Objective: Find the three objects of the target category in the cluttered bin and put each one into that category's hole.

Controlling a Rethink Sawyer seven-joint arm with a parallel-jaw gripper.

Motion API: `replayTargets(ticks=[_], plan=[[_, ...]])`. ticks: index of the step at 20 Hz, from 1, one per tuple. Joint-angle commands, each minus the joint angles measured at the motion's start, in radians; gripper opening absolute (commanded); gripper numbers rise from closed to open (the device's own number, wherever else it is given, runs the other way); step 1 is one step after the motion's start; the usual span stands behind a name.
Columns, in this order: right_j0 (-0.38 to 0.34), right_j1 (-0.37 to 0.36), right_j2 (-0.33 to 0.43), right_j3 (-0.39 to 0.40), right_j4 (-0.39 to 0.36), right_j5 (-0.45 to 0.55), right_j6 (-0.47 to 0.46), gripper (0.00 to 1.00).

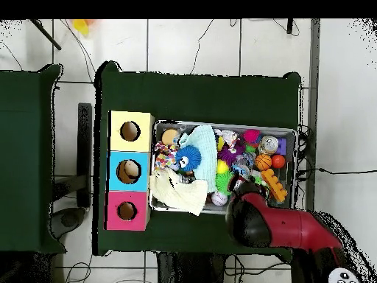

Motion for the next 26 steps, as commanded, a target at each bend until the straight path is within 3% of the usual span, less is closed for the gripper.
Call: replayTargets(ticks=[1, 5, 8, 11, 20, 26], plan=[[-0.093, 0.063, 0.162, -0.077, -0.102, 0.083, -0.156, 1.00], [-0.079, 0.000, 0.137, -0.060, -0.104, 0.100, -0.128, 1.00], [-0.053, -0.004, 0.118, -0.069, -0.109, 0.097, -0.099, 1.00], [-0.041, 0.036, 0.117, -0.099, -0.116, 0.084, -0.089, 1.00], [-0.100, 0.144, 0.183, -0.186, -0.149, 0.080, -0.149, 1.00], [-0.151, 0.188, 0.205, -0.192, -0.204, 0.053, -0.153, 1.00]])
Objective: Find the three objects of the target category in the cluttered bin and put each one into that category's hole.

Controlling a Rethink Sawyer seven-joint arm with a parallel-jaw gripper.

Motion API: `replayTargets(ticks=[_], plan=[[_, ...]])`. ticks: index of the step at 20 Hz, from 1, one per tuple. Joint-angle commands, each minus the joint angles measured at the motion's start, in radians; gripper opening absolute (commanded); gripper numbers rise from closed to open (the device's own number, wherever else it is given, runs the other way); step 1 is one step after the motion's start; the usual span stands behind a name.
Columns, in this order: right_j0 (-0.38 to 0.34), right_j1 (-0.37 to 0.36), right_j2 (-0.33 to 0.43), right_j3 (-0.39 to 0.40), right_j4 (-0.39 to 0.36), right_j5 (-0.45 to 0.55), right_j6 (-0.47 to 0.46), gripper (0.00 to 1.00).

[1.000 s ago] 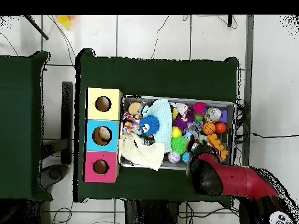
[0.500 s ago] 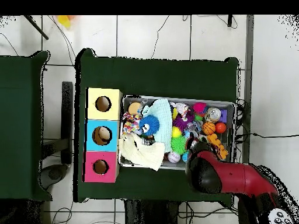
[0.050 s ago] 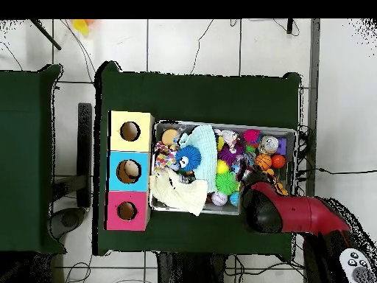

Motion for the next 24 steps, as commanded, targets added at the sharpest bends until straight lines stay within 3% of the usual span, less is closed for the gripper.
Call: replayTargets(ticks=[1, 8, 24], plan=[[-0.072, 0.084, 0.121, -0.083, -0.116, 0.054, -0.157, 1.00], [-0.138, 0.132, 0.148, -0.099, -0.190, 0.032, -0.159, 1.00], [-0.222, 0.191, 0.083, -0.081, -0.350, -0.016, -0.112, 1.00]])
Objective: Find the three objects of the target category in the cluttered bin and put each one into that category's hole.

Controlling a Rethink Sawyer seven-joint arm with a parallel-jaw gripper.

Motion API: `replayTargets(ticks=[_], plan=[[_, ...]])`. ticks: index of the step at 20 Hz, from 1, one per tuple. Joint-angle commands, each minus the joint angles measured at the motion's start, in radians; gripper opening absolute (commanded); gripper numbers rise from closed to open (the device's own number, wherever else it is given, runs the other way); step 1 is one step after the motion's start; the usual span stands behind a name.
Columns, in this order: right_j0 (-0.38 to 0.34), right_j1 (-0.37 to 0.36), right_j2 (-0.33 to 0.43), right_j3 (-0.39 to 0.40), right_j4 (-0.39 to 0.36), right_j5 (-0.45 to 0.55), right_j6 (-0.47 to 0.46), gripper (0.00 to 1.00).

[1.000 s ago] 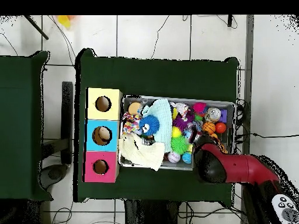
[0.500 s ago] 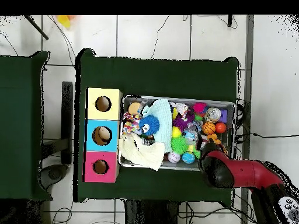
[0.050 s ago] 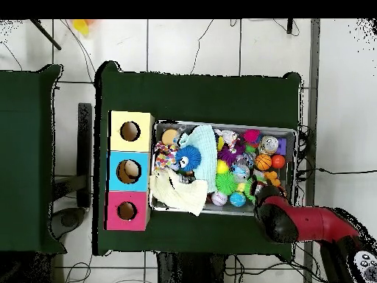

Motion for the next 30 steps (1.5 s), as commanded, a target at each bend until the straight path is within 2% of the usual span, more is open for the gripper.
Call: replayTargets(ticks=[1, 9, 16, 30], plan=[[-0.055, 0.073, 0.024, -0.060, -0.139, 0.004, -0.108, 1.00], [-0.043, 0.130, -0.032, -0.086, -0.206, -0.062, -0.050, 1.00], [-0.042, 0.087, -0.050, -0.050, -0.220, -0.059, -0.045, 1.00], [0.048, 0.037, -0.165, -0.009, -0.195, -0.098, 0.018, 1.00]])
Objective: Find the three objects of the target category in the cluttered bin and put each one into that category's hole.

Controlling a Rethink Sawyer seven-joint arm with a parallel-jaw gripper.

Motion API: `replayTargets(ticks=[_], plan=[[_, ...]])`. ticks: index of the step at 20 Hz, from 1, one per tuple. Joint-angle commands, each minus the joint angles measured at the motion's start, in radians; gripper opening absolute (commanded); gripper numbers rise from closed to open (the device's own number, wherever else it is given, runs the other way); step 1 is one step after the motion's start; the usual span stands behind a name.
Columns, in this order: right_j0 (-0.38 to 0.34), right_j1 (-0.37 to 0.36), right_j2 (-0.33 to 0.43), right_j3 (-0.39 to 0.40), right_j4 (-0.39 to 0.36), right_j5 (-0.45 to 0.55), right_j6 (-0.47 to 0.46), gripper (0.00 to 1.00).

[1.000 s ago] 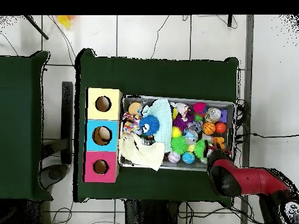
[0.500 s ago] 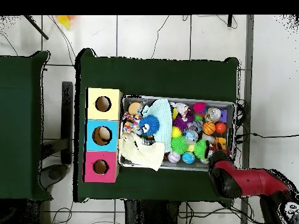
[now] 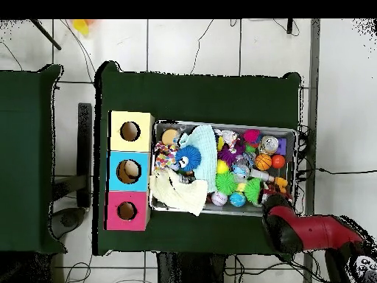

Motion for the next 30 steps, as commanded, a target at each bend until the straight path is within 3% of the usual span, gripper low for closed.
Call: replayTargets(ticks=[1, 16, 22, 30], plan=[[0.030, 0.011, -0.081, 0.015, -0.057, -0.003, 0.019, 1.00], [0.062, -0.030, -0.119, 0.040, -0.022, 0.017, 0.026, 1.00], [0.086, 0.040, -0.170, -0.020, -0.023, -0.038, 0.048, 1.00], [0.166, 0.181, -0.277, -0.106, 0.046, -0.166, 0.089, 1.00]])
